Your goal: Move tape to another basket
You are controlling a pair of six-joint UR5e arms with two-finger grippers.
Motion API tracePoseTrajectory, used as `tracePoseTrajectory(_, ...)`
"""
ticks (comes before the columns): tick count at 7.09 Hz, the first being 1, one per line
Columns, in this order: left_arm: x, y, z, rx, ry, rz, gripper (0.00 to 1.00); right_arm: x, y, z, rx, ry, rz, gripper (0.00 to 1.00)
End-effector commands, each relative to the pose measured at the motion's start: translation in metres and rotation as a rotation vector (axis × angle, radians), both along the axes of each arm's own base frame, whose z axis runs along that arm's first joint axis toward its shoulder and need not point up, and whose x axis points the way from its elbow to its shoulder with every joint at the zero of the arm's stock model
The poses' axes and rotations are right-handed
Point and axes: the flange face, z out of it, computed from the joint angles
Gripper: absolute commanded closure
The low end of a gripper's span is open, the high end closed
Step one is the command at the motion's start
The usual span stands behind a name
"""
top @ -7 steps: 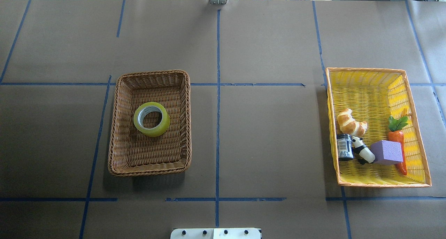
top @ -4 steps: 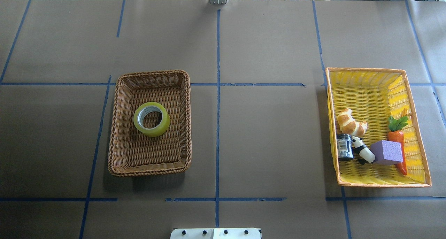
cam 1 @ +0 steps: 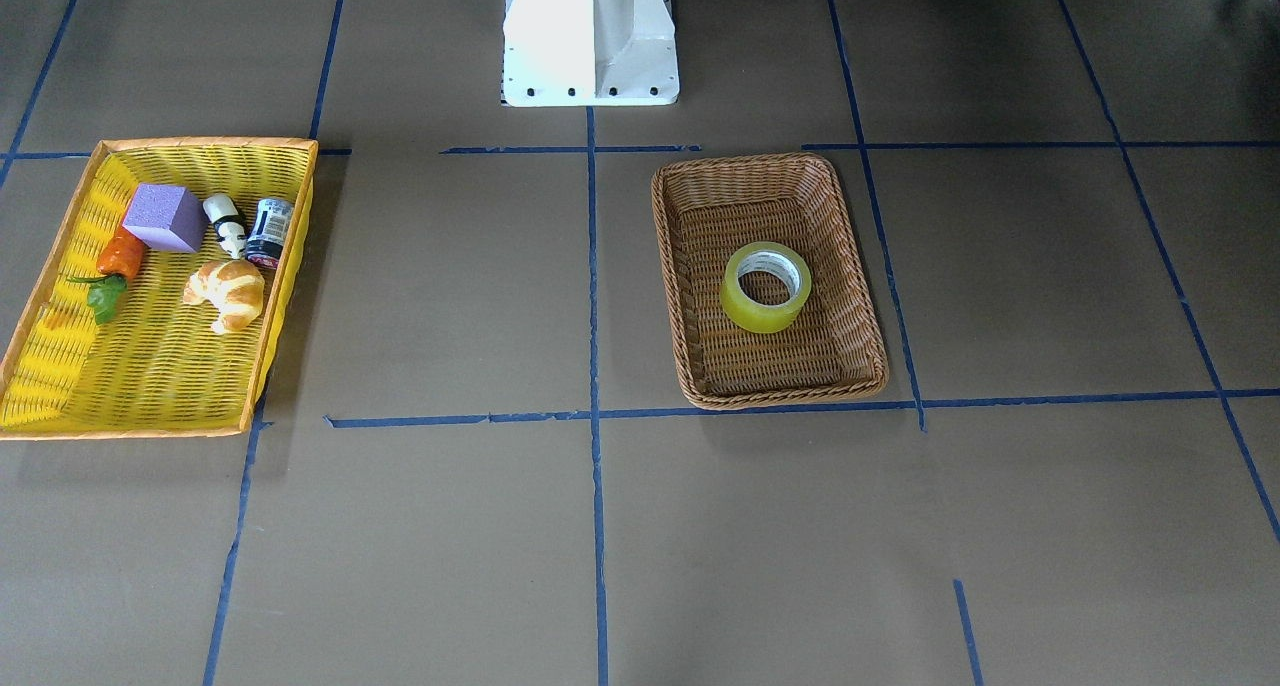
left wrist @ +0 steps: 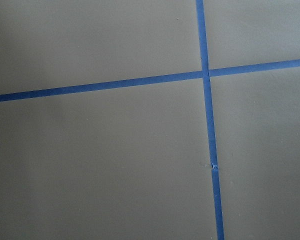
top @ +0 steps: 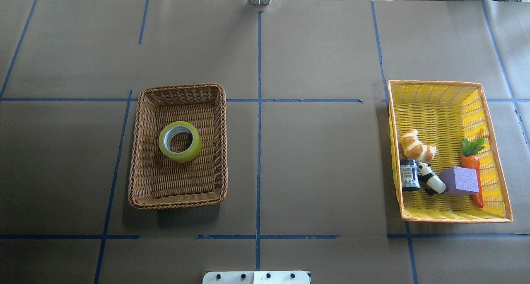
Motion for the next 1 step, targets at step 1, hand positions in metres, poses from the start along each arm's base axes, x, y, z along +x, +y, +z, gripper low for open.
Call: tracePoseTrajectory(1, 0.0000, 0.0000, 0.0000, 0.001, 0.000, 0.001, 0.00, 0.0020, 0.0004, -0.0004, 0.000, -0.002, 0.004, 0.00)
